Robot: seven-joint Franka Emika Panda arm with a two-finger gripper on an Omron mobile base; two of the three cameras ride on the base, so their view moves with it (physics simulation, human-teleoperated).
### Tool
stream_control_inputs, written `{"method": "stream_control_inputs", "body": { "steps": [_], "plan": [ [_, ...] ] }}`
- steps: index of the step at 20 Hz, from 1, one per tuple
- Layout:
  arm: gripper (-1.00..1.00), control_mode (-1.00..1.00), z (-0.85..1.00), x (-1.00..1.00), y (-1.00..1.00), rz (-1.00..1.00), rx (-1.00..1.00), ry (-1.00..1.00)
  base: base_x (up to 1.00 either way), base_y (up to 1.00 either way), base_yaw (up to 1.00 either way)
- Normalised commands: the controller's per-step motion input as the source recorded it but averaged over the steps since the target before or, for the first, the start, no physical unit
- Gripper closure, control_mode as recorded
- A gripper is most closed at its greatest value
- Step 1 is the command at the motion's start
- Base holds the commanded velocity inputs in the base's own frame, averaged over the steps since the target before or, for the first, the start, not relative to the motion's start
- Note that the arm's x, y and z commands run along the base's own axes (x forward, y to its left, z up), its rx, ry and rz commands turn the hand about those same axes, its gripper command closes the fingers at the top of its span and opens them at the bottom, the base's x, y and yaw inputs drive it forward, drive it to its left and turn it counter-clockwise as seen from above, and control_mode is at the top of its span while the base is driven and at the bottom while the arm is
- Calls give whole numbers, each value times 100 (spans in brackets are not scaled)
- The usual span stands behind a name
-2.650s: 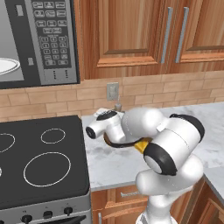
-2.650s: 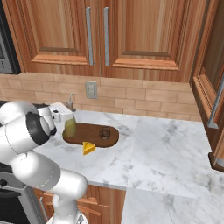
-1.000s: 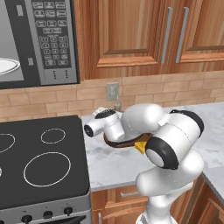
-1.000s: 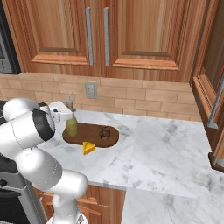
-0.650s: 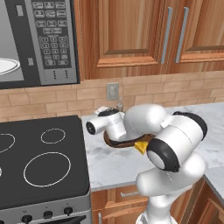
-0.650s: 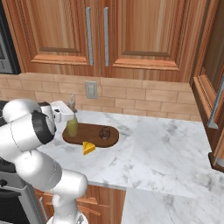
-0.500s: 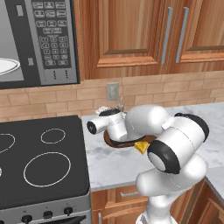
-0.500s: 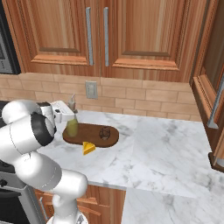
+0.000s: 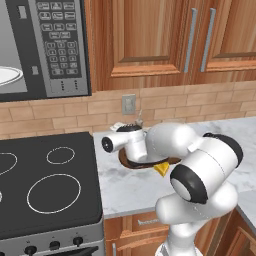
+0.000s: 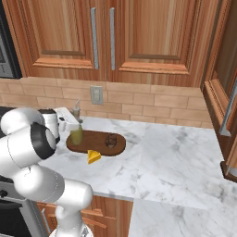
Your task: Retrieve the reheated potato from the microwave, then place the potato, cheese, and condiment on the cutting board.
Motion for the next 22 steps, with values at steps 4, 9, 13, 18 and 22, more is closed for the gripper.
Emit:
{"method": "stream_control_inputs", "body": {
  "steps": [4, 9, 13, 18, 22],
  "plan": [
    [-100, -100, -6, 0, 0, 0, 9, -1, 0, 0, 0],
    [-100, -100, 0, -6, 7, 0, 8, -3, 0, 0, 0],
    [-100, -100, 0, -13, 16, 0, 4, -2, 0, 0, 0],
    [-100, -100, 0, -12, 15, 0, 0, -2, 0, 0, 0],
    [-100, -100, 0, 1, 2, -1, 0, 0, 0, 0, 0]
  ]
}}
